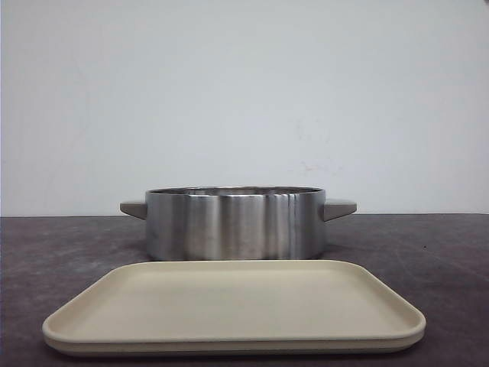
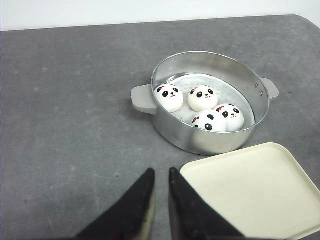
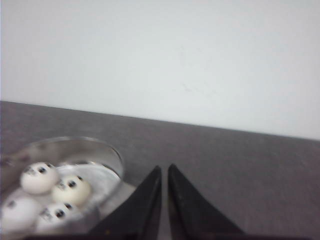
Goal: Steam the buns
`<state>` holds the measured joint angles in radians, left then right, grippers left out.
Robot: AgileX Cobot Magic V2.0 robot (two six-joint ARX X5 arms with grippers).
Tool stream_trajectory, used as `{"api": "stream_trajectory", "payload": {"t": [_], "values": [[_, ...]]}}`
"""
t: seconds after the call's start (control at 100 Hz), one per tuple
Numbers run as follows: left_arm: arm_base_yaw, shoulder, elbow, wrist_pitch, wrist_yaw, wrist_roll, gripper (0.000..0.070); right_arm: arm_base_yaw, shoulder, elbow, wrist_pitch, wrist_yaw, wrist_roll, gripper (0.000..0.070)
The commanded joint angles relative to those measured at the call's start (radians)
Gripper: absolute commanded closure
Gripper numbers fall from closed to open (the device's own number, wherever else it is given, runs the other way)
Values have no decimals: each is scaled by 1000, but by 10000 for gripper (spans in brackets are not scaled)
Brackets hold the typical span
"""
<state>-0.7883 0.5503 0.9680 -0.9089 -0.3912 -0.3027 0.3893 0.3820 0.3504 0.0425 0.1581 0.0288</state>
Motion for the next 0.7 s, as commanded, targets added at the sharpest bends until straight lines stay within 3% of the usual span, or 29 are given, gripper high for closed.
{"api": "stream_trajectory", "payload": {"t": [0.0,0.13,0.33,0.69], "values": [[-8,5,10,11,-5,-1,700,-18,-73,-82,43,-1,-10,683],[-8,5,10,11,-5,-1,700,-83,-220,-214,48,-15,-11,683],[-8,5,10,11,-5,-1,700,-174,-347,-323,47,-114,-27,683],[-8,5,11,11,-5,-1,700,-201,-378,-339,-96,-34,-93,683]]}}
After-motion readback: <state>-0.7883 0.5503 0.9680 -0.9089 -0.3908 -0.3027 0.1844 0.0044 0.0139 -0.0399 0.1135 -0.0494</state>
